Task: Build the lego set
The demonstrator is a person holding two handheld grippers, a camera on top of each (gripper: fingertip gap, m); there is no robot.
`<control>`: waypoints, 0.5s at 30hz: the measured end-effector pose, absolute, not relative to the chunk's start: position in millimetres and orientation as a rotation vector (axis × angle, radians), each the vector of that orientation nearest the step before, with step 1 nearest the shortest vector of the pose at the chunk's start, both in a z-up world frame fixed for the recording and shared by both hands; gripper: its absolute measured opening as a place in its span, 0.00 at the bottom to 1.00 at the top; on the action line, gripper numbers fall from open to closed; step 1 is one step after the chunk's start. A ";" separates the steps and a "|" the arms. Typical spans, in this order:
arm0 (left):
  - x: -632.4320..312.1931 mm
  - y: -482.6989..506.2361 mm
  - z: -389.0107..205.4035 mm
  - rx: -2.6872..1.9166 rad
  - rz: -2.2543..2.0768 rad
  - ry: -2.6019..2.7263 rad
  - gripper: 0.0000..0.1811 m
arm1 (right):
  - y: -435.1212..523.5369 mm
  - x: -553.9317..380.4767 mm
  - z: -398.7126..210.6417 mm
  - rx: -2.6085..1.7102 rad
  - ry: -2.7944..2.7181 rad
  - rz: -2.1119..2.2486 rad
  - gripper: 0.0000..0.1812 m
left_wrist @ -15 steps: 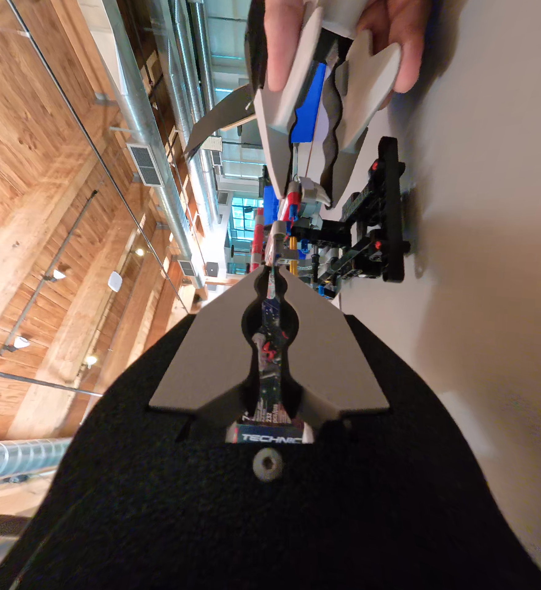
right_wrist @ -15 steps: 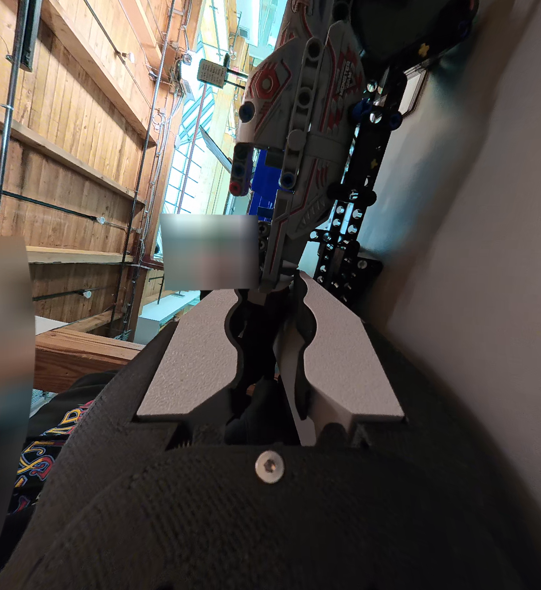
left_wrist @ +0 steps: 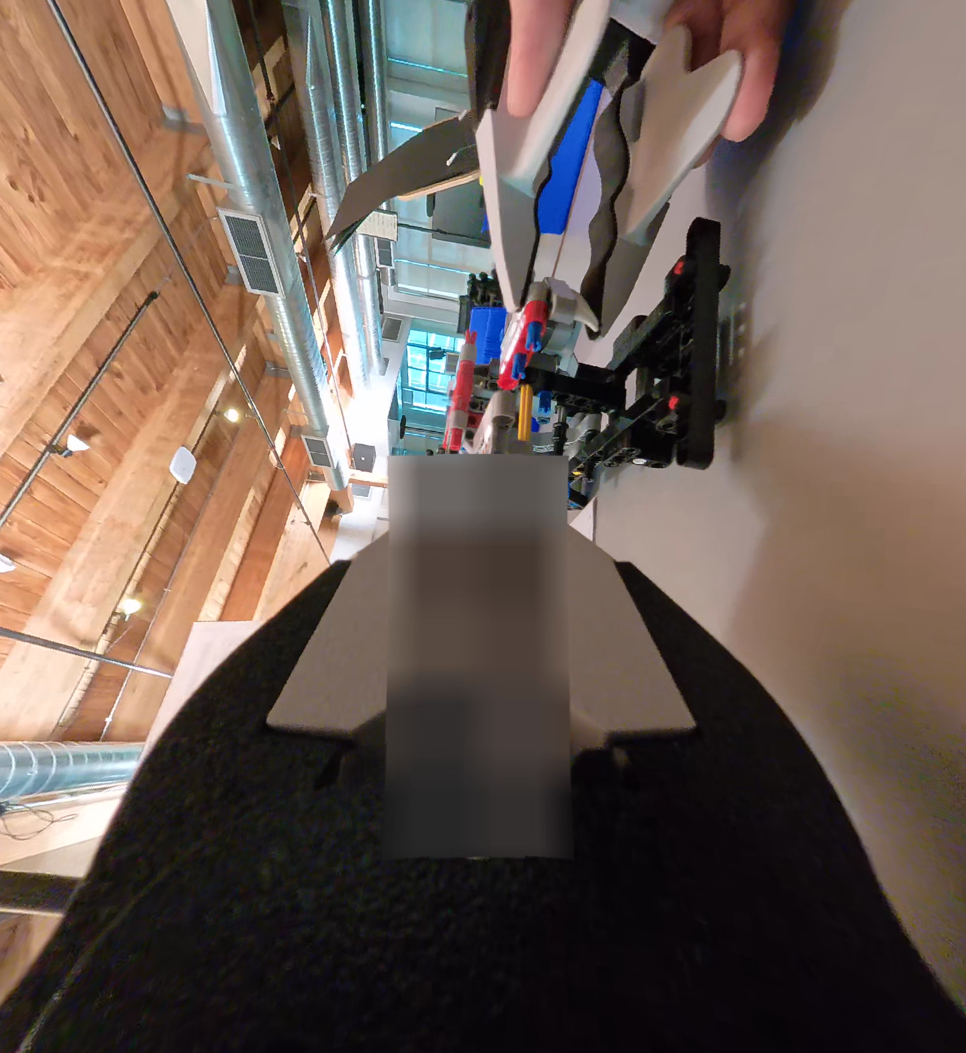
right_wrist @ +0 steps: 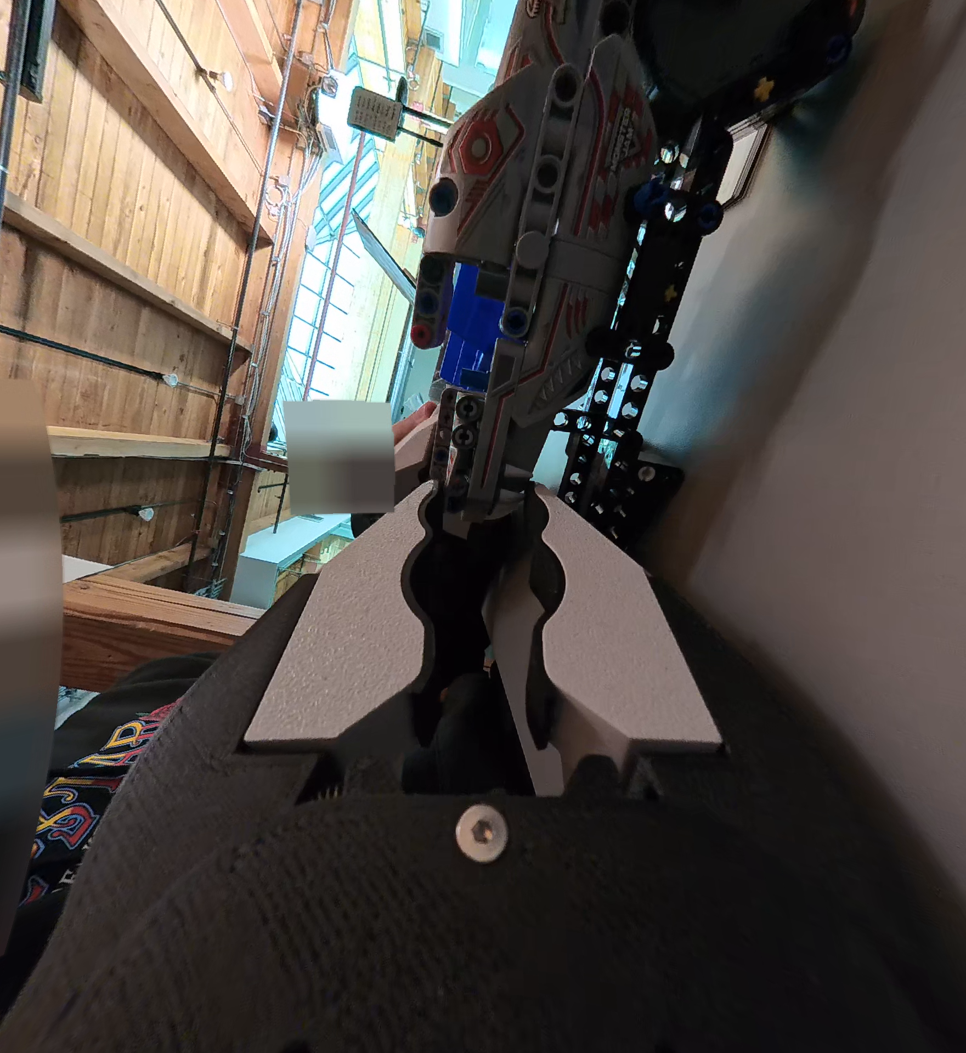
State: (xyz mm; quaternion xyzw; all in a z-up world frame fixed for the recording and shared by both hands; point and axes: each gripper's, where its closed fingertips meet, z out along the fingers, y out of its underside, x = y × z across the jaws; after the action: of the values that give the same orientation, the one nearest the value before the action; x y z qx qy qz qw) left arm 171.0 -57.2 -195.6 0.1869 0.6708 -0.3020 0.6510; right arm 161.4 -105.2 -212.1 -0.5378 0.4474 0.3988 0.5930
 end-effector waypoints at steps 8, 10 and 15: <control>174.2 -53.0 -195.6 0.464 -0.558 1.481 0.00 | -104.5 161.0 -212.1 -1.252 1.038 0.935 0.15; 174.0 -51.8 -195.3 0.467 -0.512 1.467 0.00 | -104.1 160.9 -212.3 -1.256 1.037 0.934 0.15; 170.6 -50.9 -197.2 0.465 -0.513 1.474 0.00 | -103.4 160.5 -212.3 -1.257 1.036 0.940 0.15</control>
State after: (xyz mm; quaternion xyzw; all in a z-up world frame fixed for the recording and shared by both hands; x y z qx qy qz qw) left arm 170.6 -50.9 -197.2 0.2077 0.6583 -0.2293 0.6862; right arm 160.5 -103.4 -212.3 -0.5401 0.4449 0.4038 0.5894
